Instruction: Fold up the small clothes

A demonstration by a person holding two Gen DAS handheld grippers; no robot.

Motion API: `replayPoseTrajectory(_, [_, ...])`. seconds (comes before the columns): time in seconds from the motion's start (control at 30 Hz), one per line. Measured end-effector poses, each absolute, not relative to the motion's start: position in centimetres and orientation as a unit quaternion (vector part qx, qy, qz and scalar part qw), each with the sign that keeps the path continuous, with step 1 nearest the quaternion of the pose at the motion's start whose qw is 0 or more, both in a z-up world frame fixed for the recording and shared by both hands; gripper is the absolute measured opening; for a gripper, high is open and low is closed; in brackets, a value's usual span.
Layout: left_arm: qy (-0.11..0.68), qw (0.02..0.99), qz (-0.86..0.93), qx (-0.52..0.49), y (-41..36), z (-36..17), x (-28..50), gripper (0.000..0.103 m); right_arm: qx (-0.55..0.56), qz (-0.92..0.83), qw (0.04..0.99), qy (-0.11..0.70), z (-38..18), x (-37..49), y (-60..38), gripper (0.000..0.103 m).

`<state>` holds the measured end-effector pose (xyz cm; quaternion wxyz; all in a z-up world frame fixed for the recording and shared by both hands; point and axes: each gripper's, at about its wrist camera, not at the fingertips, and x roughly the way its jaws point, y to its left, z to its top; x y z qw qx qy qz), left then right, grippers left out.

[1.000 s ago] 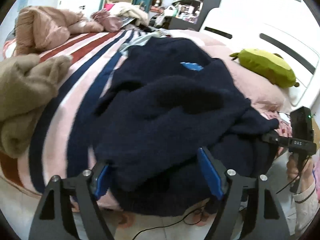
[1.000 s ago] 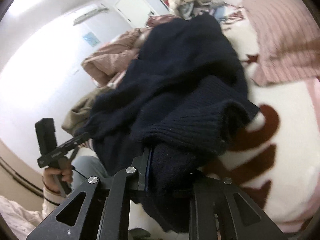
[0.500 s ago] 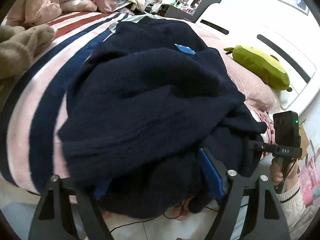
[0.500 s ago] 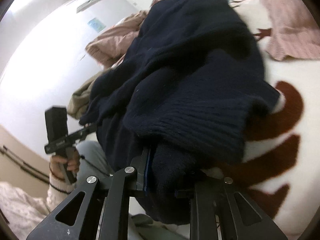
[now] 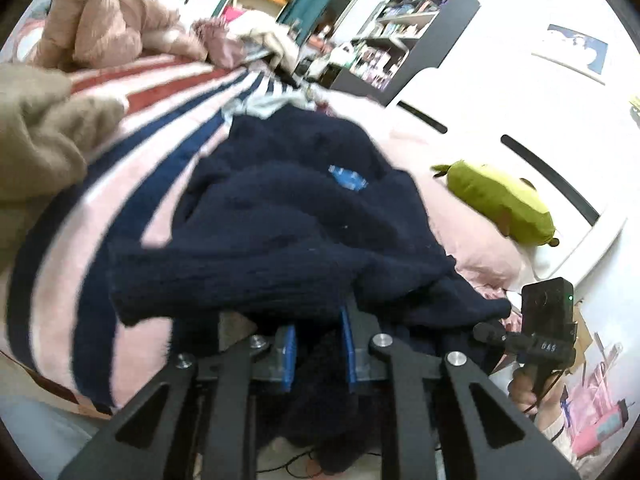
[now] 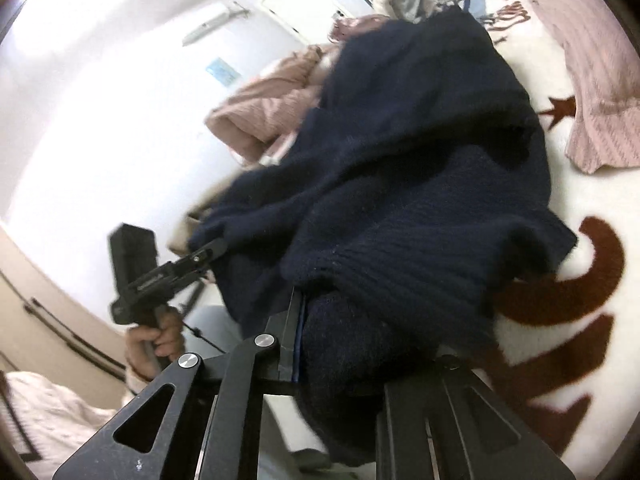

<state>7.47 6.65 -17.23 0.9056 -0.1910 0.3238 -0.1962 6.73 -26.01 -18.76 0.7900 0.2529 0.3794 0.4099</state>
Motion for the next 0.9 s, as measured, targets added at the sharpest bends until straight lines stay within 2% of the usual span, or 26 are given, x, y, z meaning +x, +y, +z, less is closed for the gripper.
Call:
replayPoseTrajectory(0.57, [0.233, 0.927, -0.248, -0.157, 9.1, -7.3, -3.0, 0.016, 0.233, 0.465, 0.805, 0.285, -9.3, -1.1, -23.9, 0.007])
replayPoseTrajectory(0.73, [0.249, 0.930, -0.229, -0.145, 9.3, -8.1, 0.7, 0.016, 0.216, 0.420, 0.826, 0.307, -9.0, 2.0, -23.4, 0.007])
replayPoseTrajectory(0.9, [0.323, 0.921, -0.180, -0.122, 9.0, -12.0, 9.5, 0.017, 0.205, 0.332, 0.841, 0.375, -12.0, 9.5, -23.2, 0.006])
